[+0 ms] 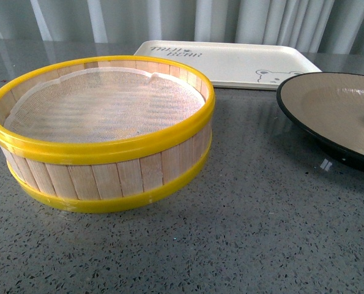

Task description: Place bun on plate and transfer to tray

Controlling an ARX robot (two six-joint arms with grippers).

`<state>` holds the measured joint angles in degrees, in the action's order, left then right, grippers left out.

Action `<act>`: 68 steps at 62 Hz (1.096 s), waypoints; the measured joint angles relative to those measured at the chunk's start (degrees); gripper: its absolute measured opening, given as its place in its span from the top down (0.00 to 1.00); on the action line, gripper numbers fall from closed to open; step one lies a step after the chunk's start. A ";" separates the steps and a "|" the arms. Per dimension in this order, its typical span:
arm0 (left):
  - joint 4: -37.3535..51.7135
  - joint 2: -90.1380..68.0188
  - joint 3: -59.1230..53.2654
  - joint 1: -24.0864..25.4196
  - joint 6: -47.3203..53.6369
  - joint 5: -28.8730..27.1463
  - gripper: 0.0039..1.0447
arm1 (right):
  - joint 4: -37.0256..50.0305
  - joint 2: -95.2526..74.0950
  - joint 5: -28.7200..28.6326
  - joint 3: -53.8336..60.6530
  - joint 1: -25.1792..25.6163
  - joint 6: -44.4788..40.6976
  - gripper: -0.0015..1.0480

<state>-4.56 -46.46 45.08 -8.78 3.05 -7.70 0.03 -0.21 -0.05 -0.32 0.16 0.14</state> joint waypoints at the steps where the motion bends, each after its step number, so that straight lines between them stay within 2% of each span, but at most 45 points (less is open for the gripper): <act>1: 2.69 0.92 -1.79 0.66 -0.46 0.57 0.17 | 0.00 0.00 0.00 0.00 0.00 0.00 0.08; 9: 12.41 6.84 -12.22 3.02 -2.10 1.95 0.40 | 0.00 0.00 0.00 0.00 0.00 0.00 0.08; 12: 14.08 8.94 -16.06 3.61 -2.29 2.49 0.50 | 0.00 0.00 -0.02 0.00 0.00 0.00 0.08; 16: 15.85 11.26 -21.03 7.23 -2.54 7.17 0.66 | 0.00 0.00 0.00 0.00 0.00 0.00 0.08; 28: 18.32 15.87 -28.59 8.63 -3.15 7.52 0.97 | 0.00 0.00 -0.02 0.00 0.00 0.00 0.08; 68: 17.92 28.48 -40.54 8.63 -3.19 7.63 0.96 | 0.00 0.00 0.00 0.00 0.00 0.00 0.08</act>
<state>13.37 -17.98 4.54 -0.14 -0.14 -0.08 0.03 -0.21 -0.05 -0.32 0.16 0.14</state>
